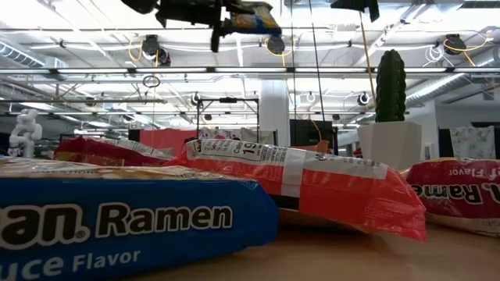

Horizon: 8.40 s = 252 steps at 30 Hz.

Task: Sort Maruchan noodles
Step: Put the top blue noodle pack into the gray bin, then put the top orange noodle pack into the black bin

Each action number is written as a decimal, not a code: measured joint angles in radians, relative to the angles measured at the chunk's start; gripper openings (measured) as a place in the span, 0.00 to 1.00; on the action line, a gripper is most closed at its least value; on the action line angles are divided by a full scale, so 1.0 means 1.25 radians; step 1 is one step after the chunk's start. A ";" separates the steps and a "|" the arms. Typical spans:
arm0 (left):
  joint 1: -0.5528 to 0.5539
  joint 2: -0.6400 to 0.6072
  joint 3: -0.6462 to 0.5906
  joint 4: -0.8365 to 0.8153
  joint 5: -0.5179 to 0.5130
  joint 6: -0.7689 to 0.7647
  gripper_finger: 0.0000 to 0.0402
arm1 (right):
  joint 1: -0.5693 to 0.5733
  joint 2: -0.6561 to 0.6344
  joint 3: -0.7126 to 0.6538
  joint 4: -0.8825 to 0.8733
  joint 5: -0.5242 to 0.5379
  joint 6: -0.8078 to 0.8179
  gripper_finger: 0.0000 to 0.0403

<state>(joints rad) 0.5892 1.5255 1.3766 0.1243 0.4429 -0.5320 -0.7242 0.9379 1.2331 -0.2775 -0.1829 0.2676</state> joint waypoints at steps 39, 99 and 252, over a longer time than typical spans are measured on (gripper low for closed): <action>0.174 -0.167 -0.015 -0.792 -0.388 0.026 0.32 | -0.081 0.056 -0.001 0.009 -0.024 -0.064 0.34; 0.196 -0.456 -0.581 -0.373 -0.546 -0.165 0.69 | -0.081 0.074 -0.001 0.044 -0.119 0.030 0.34; -0.569 -0.291 -0.465 -0.512 -0.496 0.530 0.01 | 0.545 0.162 -0.001 -0.032 0.230 0.471 0.35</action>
<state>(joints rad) -0.1215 1.1623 0.7948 -0.5154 -0.1776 0.1305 -0.0426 1.1401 1.2325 -0.3181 0.1045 0.8565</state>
